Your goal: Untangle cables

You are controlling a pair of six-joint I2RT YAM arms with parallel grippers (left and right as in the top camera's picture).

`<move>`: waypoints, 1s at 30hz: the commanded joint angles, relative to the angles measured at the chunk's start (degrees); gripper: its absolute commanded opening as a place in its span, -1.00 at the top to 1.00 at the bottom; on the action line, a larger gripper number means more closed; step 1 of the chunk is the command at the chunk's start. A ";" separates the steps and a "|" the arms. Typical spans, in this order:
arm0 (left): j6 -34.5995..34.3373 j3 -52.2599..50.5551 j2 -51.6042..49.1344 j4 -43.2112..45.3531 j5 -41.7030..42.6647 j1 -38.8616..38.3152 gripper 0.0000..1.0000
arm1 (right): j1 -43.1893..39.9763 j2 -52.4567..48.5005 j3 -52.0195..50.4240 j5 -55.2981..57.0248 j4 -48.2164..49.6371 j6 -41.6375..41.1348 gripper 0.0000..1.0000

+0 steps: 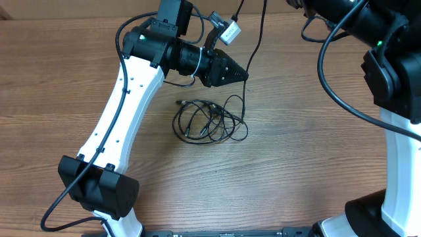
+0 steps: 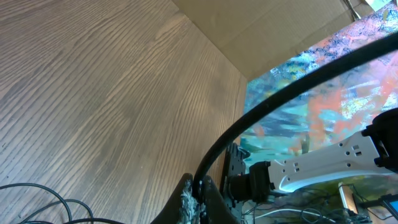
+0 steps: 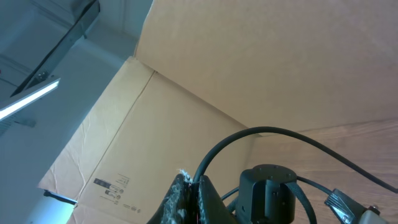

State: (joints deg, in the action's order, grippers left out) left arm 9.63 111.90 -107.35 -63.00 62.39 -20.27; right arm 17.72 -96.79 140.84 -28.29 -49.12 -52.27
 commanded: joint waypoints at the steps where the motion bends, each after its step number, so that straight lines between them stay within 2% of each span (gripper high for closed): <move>1: -1.05 0.85 0.76 0.07 1.31 -0.22 0.92 | -0.22 1.42 0.94 1.36 -1.11 2.38 0.93; 3: -4.13 1.29 0.96 0.04 1.01 0.35 0.92 | -0.76 1.42 0.94 5.73 -3.91 6.64 0.92; 4: -6.56 1.70 1.22 0.04 0.04 0.74 0.92 | -1.16 1.42 0.94 9.92 -6.75 7.98 0.85; 6: -9.84 2.62 1.75 0.02 -2.03 1.11 0.92 | -1.73 1.36 0.94 16.83 -11.19 8.04 0.53; 7: -11.04 3.37 2.14 0.04 -3.26 1.14 0.91 | -1.99 1.25 0.94 21.07 -13.79 8.04 0.28; 9: -11.61 6.08 3.17 0.04 -4.76 1.03 0.92 | -2.49 0.76 0.94 29.90 -19.06 8.70 0.28; 10: -11.65 7.48 3.45 0.07 -4.70 0.81 0.91 | -2.49 0.44 0.94 33.20 -20.70 9.84 0.13; 11: -12.83 10.51 3.78 0.22 -4.72 0.48 0.92 | -2.49 -0.24 0.94 38.40 -23.47 10.82 -0.58; 12: -13.81 12.35 3.78 0.28 -4.72 0.37 0.91 | -2.47 -0.59 0.94 40.57 -24.79 10.82 -0.94; 15: -17.59 17.29 3.78 1.29 -4.70 0.37 0.92 | -2.47 -1.66 0.92 45.29 -28.24 10.84 -1.00; 16: -21.86 20.02 3.78 2.97 -4.70 0.37 0.92 | -2.47 -2.40 0.92 47.80 -30.27 10.80 -1.00; 20: -29.97 23.93 3.78 9.01 -4.70 0.42 0.92 | -2.49 -3.98 0.90 49.99 -33.57 10.82 -1.00; 26: -43.41 25.64 3.78 28.59 -4.33 0.50 0.92 | -2.49 -6.29 0.87 52.11 -38.80 10.82 -1.00; 30: -48.61 25.62 3.76 38.64 -8.41 1.60 0.92 | -2.73 -6.88 0.87 53.13 -40.87 10.80 -1.00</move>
State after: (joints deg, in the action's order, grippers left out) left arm -30.00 136.40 -104.88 -28.29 57.56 -19.70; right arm 15.38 -103.46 141.01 22.00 -89.58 -41.93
